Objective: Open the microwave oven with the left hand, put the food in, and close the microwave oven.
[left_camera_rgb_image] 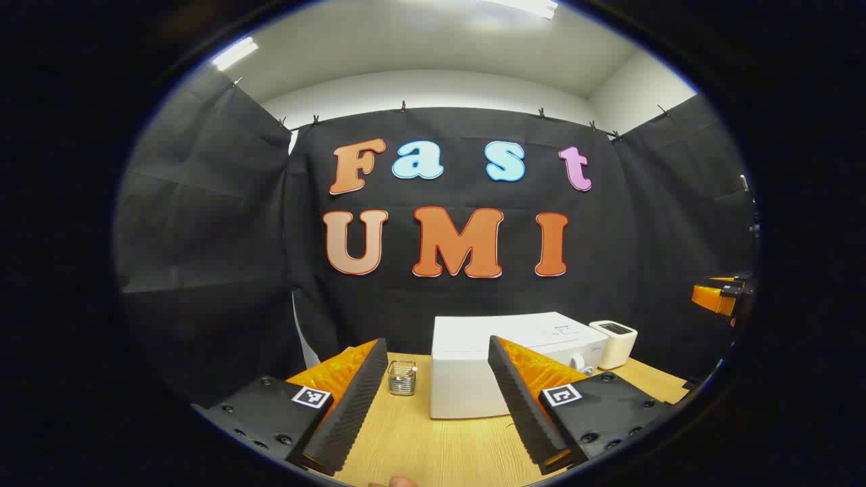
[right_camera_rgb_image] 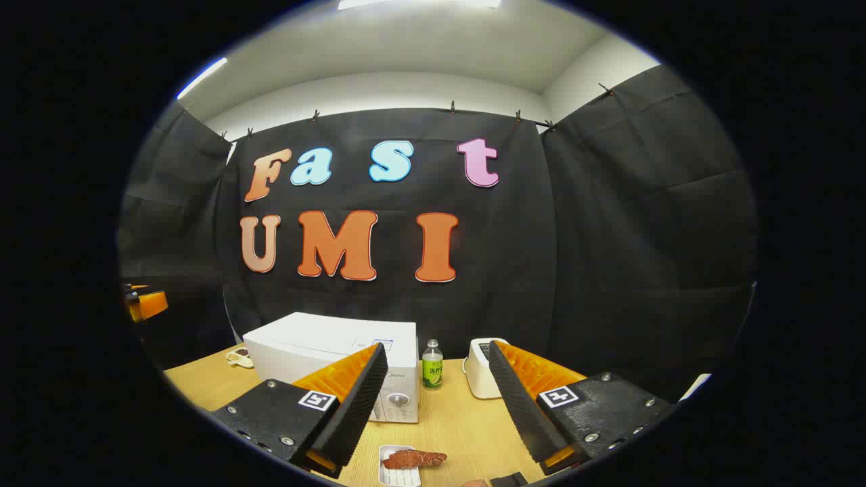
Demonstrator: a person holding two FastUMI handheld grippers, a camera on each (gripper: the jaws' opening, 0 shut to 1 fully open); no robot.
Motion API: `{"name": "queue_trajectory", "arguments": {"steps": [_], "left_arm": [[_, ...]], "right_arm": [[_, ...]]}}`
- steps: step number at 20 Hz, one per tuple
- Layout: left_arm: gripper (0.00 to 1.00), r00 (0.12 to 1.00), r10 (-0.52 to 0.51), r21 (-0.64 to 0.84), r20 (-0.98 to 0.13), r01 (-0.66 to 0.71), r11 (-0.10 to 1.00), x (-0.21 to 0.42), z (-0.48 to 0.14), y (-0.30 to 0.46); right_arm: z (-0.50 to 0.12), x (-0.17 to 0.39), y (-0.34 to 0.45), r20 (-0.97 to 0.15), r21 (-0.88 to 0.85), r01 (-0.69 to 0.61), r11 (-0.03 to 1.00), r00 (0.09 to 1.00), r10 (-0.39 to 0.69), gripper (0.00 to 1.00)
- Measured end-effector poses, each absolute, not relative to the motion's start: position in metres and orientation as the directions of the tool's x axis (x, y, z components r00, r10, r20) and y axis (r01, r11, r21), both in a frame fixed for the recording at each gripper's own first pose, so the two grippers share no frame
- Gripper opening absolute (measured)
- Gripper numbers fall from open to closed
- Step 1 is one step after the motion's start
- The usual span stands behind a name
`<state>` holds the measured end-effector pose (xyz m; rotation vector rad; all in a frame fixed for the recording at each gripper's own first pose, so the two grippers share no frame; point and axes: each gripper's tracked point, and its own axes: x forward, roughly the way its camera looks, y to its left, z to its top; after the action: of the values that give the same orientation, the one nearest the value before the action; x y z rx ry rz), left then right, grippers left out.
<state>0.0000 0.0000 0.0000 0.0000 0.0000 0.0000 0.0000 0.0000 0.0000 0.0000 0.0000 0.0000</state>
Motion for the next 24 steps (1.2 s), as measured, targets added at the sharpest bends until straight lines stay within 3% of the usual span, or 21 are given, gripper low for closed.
{"name": "queue_trajectory", "arguments": {"steps": [5,6,13,18,19,20,24], "left_arm": [[0.94,1.000,0.002,0.021,0.013,-0.002,1.000,0.003,-0.001,-0.004],[1.00,1.000,-0.007,0.021,0.013,0.007,1.000,0.002,-0.002,-0.009],[0.94,1.000,-0.004,0.075,0.015,0.002,0.997,0.009,-0.008,-0.015],[0.94,1.000,-0.014,0.017,0.000,0.014,1.000,0.010,-0.016,-0.016],[0.94,1.000,-0.011,0.006,-0.002,0.011,1.000,0.011,-0.016,-0.014],[0.94,1.000,-0.006,0.002,-0.002,0.006,1.000,0.010,-0.016,-0.013],[0.97,1.000,0.009,0.021,0.002,-0.009,1.000,0.007,-0.020,-0.014]], "right_arm": [[-0.003,0.003,0.001,-0.004,0.010,-0.017,1.000,1.000,0.017,0.93],[-0.004,0.004,0.000,-0.004,0.015,-0.018,1.000,1.000,0.018,0.93],[-0.011,0.003,0.001,-0.017,0.028,-0.029,0.999,0.999,0.029,0.93],[-0.012,0.002,-0.006,-0.017,0.020,-0.020,1.000,1.000,0.020,0.93],[-0.012,0.001,-0.006,-0.016,0.022,-0.021,1.000,1.000,0.021,0.98],[-0.011,-0.001,-0.006,-0.012,0.027,-0.023,0.999,1.000,0.023,0.94],[-0.015,-0.002,-0.013,-0.015,0.034,-0.012,0.999,1.000,0.012,0.93]]}}
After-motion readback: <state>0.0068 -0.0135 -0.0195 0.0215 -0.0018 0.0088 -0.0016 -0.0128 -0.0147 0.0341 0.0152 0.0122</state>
